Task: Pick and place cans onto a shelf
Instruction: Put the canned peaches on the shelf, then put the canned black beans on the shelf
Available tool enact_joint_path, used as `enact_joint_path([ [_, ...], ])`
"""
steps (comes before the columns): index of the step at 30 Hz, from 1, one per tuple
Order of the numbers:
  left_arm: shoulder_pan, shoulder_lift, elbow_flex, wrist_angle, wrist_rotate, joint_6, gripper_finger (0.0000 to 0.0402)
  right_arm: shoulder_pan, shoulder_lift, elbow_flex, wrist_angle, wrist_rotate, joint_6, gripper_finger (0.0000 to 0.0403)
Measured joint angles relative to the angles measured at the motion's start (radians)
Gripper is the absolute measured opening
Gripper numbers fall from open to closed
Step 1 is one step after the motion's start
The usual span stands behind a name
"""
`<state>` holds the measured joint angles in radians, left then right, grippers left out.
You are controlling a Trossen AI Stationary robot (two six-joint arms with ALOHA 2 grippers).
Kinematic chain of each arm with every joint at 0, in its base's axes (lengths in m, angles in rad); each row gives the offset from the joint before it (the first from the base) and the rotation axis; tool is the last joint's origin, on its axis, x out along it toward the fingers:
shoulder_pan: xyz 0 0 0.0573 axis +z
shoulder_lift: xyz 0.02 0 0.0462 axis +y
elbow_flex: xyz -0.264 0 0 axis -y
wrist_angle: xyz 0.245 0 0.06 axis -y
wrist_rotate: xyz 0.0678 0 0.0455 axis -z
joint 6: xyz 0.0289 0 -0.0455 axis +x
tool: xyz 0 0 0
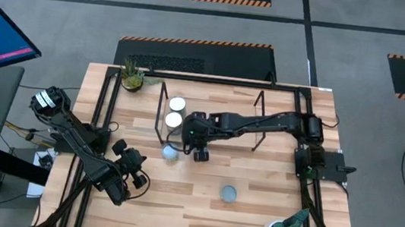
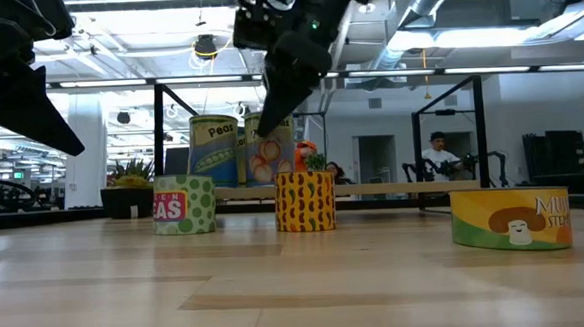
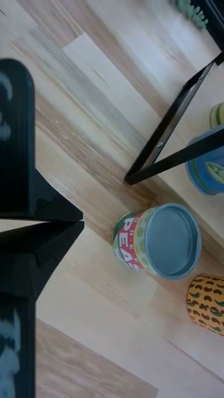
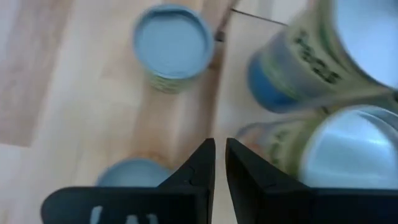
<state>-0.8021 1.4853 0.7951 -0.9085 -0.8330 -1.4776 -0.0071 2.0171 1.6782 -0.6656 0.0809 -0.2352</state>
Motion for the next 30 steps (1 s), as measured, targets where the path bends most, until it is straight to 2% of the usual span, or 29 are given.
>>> enact_joint_path([
  [14,0.000,0.000,0.000,0.000,-0.001,0.000,0.0000,-0.008,0.000,0.000,-0.015,0.004,0.021,0.0061],
  [22,0.000,0.000,0.000,0.000,-0.001,0.000,0.0000,0.077,-0.008,0.038,-0.158,0.000,0.106,0.0061],
  [30,0.000,0.000,0.000,0.001,-0.001,0.000,0.0000,0.154,-0.001,0.041,-0.202,0.007,0.198,0.0061],
])
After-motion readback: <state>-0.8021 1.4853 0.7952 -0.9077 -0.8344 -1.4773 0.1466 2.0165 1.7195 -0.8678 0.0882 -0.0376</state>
